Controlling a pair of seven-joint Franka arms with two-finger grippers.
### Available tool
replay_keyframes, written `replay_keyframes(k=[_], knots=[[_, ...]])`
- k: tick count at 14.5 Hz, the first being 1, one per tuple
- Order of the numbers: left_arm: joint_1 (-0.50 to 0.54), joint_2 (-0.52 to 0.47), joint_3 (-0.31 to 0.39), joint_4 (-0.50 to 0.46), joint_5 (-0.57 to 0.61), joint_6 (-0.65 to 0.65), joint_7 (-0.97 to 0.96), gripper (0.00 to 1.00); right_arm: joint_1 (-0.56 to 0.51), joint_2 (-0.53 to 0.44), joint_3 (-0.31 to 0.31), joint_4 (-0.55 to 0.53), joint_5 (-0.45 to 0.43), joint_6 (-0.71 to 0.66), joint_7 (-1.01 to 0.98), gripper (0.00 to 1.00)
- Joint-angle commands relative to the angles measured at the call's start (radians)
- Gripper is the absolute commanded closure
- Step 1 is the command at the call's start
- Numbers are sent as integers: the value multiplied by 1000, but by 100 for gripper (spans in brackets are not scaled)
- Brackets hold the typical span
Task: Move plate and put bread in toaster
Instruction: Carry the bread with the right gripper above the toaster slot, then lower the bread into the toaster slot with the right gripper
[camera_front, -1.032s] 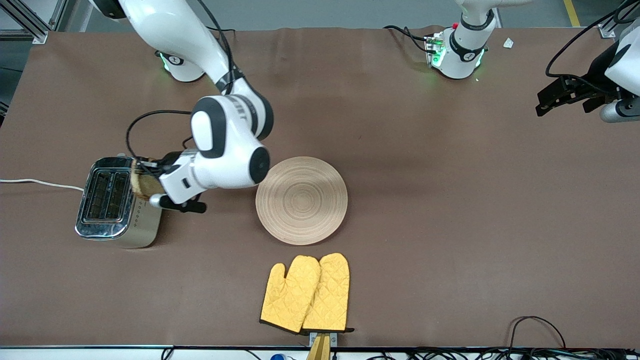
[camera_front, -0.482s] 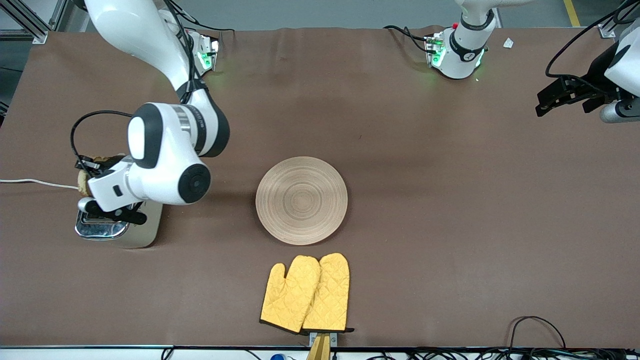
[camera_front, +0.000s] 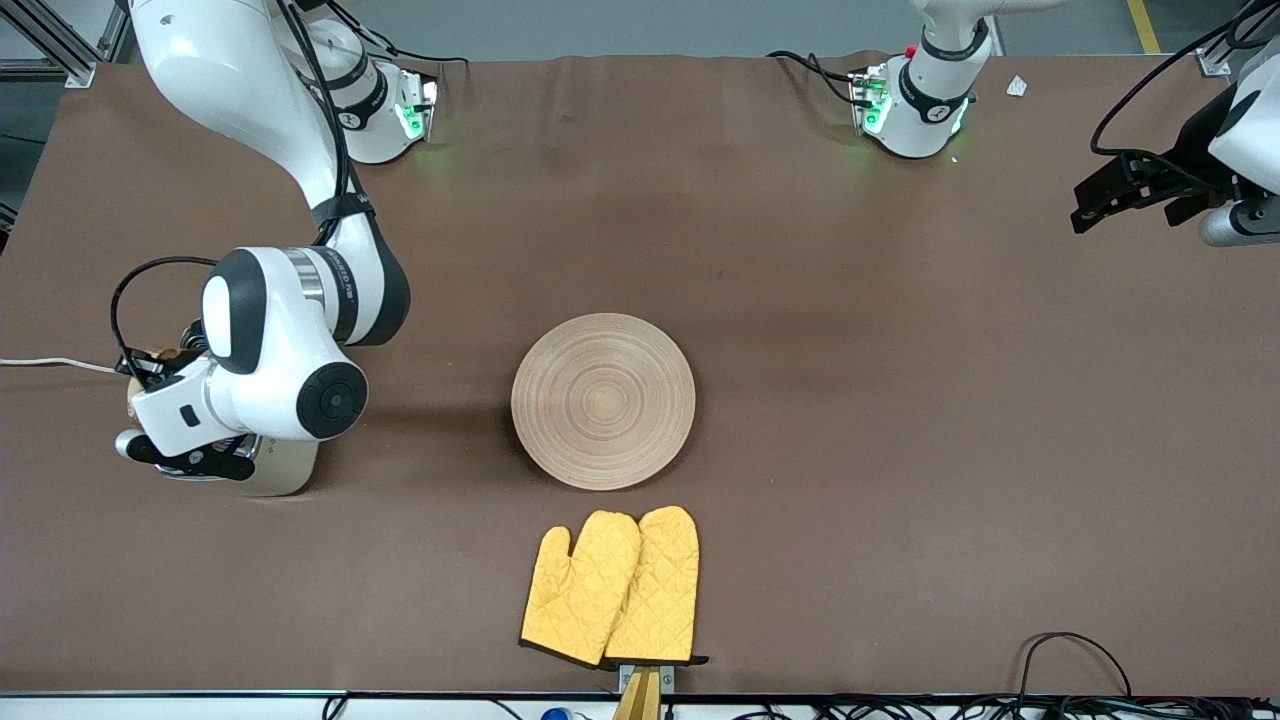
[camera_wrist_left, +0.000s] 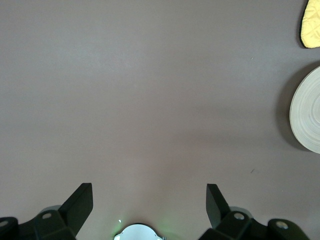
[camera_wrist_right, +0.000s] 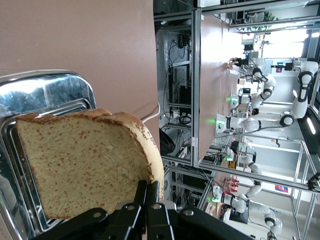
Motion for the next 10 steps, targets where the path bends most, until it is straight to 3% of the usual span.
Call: replay_keyframes(k=[1, 10], knots=[[-1, -10, 4, -10, -17, 9, 4, 0, -11, -94, 8, -166, -13, 84, 92, 99], [0, -9, 6, -10, -17, 9, 6, 0, 5, -188, 13, -243, -15, 42, 100, 100]])
